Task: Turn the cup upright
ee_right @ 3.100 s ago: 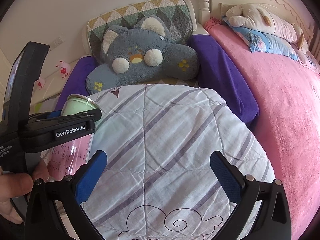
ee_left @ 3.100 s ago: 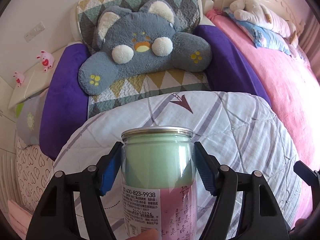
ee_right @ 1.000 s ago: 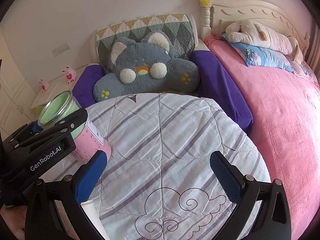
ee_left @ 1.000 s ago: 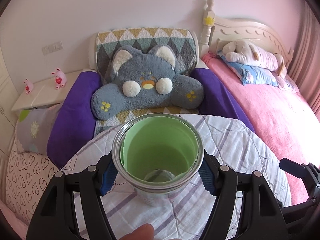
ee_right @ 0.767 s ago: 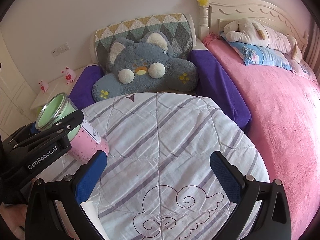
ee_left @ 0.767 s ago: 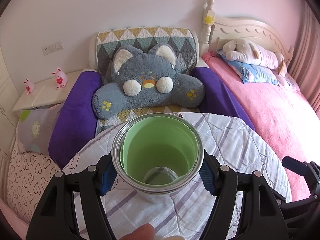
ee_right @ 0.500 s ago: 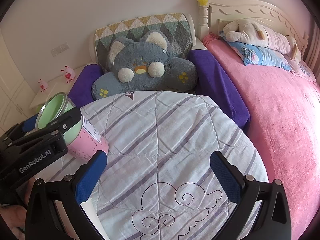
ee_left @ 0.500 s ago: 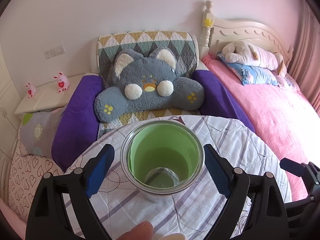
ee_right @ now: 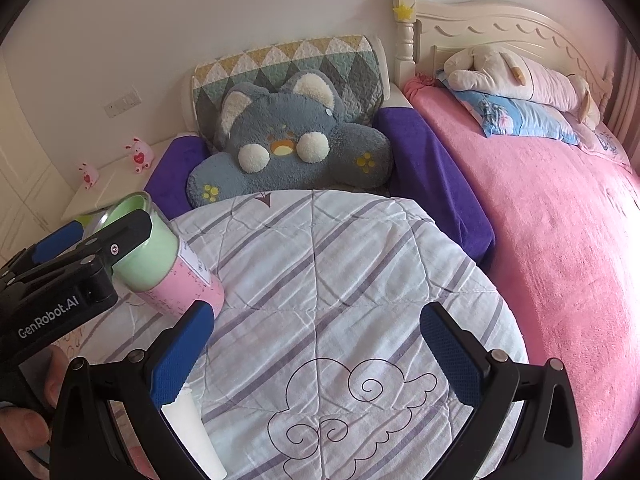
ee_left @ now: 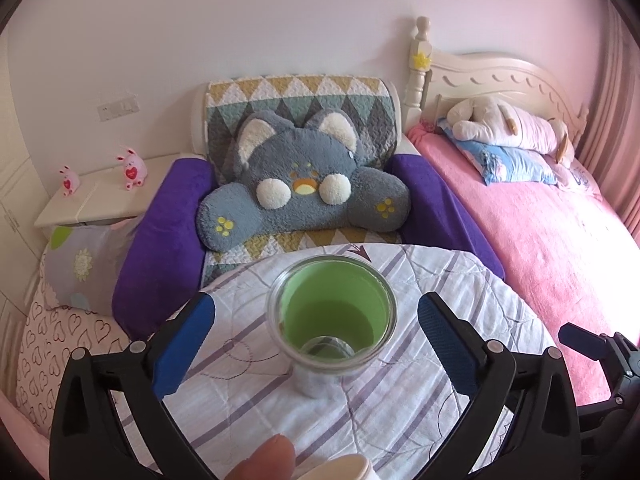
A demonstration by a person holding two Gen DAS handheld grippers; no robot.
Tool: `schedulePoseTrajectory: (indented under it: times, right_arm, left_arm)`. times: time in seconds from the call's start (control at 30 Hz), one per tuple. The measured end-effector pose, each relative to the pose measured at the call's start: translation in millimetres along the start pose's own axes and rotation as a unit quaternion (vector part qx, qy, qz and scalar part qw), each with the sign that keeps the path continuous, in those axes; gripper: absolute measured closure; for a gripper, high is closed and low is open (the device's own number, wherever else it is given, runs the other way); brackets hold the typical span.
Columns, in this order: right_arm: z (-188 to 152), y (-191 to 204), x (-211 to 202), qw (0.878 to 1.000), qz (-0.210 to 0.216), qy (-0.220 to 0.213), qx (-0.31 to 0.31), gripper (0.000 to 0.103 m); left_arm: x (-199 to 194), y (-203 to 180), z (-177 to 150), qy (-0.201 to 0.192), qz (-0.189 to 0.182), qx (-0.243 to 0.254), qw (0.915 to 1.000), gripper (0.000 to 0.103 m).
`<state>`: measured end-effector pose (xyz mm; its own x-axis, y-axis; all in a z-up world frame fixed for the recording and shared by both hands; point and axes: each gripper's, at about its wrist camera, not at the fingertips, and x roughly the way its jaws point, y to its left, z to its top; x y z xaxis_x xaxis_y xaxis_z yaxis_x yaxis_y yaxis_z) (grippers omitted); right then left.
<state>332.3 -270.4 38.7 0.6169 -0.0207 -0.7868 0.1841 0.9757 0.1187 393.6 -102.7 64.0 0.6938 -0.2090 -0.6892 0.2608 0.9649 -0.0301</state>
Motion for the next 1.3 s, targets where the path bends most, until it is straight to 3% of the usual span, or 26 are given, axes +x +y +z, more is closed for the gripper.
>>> schedulePoseTrajectory:
  times: [0.23,0.53,0.9,1.3]
  right_arm:
    - [-2.1,8.5,-32.4,1.000,0.004,-0.025,-0.007,0.000]
    - [-28.1,29.1,-88.9,0.998,0.009,-0.057,-0.027,0.000]
    - [-112.7,42.7,-154.1,0.995,0.011,-0.079,-0.051,0.000]
    - [-174.4,29.9,-212.2,0.992,-0.008,-0.105,-0.069,0.000]
  left_arm:
    - [-50.0,14.2,-3.9,-0.006,0.031,-0.010,0.9994,0.000]
    - [-134.0,27.7,-44.1,-0.015,0.061,-0.018,0.9979,0.000]
    - [-230.2,23.5,-132.5,-0.045,0.112,-0.021,0.9924,0.000]
    - [-286.8,6.9,-191.6,-0.048,0.118,-0.035,0.9912,0.000]
